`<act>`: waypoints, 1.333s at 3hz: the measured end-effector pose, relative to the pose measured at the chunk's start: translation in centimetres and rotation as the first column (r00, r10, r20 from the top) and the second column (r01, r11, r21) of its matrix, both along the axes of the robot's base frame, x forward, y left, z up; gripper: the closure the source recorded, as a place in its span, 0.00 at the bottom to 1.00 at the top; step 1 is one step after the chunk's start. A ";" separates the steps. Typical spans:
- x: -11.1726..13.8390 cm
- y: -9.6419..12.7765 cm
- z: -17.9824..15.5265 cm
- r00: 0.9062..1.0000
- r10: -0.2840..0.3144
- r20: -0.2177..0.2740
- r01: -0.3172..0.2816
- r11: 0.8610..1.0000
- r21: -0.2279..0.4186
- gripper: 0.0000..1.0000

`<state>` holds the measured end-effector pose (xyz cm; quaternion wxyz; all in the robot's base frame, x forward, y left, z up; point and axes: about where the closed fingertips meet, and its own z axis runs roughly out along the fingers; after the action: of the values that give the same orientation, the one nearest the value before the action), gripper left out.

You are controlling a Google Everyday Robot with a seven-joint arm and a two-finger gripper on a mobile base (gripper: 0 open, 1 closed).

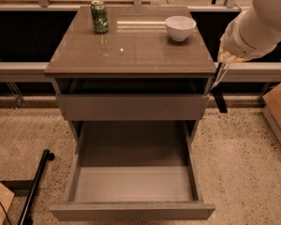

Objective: Pick rxbar blueberry from middle drawer and place on counter

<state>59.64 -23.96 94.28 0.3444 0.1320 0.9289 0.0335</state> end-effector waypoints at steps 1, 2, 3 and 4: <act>0.3 0.3 -0.2 1.000 0.000 0.003 0.000 1.000 -0.011 1.00; 2.8 2.1 1.5 0.996 0.024 0.082 -0.024 1.000 0.000 1.00; 7.7 6.4 5.0 0.969 0.088 0.230 -0.101 0.994 0.046 1.00; 10.3 8.7 6.0 0.953 0.118 0.279 -0.145 0.986 0.078 1.00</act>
Offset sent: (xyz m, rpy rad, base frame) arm 0.0619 0.0427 0.0392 0.0210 -0.1935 0.0544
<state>69.95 -15.23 100.31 0.4593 0.0804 0.8765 0.1193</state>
